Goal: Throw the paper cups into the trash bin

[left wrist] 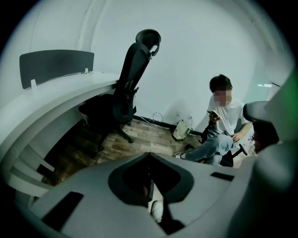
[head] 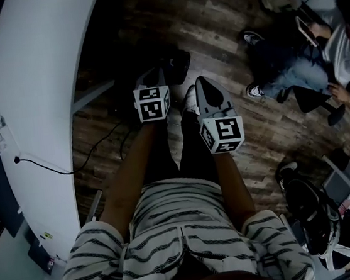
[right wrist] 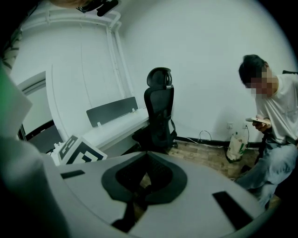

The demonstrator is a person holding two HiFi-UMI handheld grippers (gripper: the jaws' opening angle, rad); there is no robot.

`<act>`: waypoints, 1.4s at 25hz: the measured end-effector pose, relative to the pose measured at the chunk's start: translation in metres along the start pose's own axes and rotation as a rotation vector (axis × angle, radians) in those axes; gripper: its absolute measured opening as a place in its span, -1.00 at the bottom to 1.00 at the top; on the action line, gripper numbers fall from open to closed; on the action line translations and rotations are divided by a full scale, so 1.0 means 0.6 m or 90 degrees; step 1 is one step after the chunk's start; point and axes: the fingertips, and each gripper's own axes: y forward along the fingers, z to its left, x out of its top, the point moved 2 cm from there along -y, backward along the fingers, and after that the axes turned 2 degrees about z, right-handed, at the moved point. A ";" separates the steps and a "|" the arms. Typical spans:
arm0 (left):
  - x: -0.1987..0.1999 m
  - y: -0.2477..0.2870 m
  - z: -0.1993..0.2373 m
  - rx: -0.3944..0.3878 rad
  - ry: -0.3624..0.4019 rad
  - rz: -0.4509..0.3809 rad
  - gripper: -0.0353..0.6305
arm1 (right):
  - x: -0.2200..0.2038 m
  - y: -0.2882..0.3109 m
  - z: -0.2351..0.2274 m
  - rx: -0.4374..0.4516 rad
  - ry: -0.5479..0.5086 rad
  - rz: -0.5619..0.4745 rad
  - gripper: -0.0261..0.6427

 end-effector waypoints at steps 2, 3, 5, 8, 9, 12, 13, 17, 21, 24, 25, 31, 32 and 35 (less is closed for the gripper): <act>0.023 -0.021 -0.005 -0.001 0.001 -0.019 -0.82 | 0.014 -0.002 0.006 0.007 -0.002 -0.004 -0.87; 0.035 -0.032 -0.008 -0.004 0.003 -0.030 -0.82 | 0.022 -0.004 0.008 0.011 -0.005 -0.007 -0.87; 0.057 -0.056 -0.014 -0.009 0.004 -0.051 -0.82 | 0.038 -0.006 0.014 0.015 -0.012 -0.013 -0.87; 0.084 -0.092 -0.018 -0.014 0.000 -0.076 -0.82 | 0.064 -0.010 0.023 0.019 -0.023 -0.025 -0.87; 0.091 -0.104 -0.020 -0.016 -0.003 -0.083 -0.82 | 0.071 -0.012 0.026 0.022 -0.026 -0.029 -0.87; 0.109 -0.137 -0.025 -0.017 -0.012 -0.111 -0.82 | 0.091 -0.021 0.037 0.030 -0.029 -0.038 -0.87; 0.116 -0.149 -0.027 -0.017 -0.014 -0.121 -0.82 | 0.097 -0.025 0.042 0.033 -0.030 -0.041 -0.87; 0.149 -0.196 -0.041 -0.019 -0.005 -0.163 -0.82 | 0.126 -0.041 0.064 0.050 -0.043 -0.055 -0.87; 0.184 -0.250 -0.052 -0.027 0.005 -0.210 -0.82 | 0.157 -0.056 0.092 0.068 -0.059 -0.074 -0.87; 0.208 -0.288 -0.057 -0.030 0.021 -0.242 -0.82 | 0.181 -0.069 0.104 0.074 -0.069 -0.087 -0.87; 0.216 -0.299 -0.058 -0.031 0.024 -0.249 -0.82 | 0.189 -0.071 0.106 0.075 -0.072 -0.094 -0.87; 0.250 -0.352 -0.049 -0.033 0.029 -0.290 -0.82 | 0.233 -0.081 0.121 0.074 -0.087 -0.128 -0.87; 0.253 -0.359 -0.048 -0.033 0.030 -0.296 -0.82 | 0.239 -0.084 0.124 0.073 -0.089 -0.134 -0.87; 0.258 -0.377 -0.046 -0.036 0.034 -0.308 -0.82 | 0.251 -0.091 0.136 0.072 -0.095 -0.148 -0.87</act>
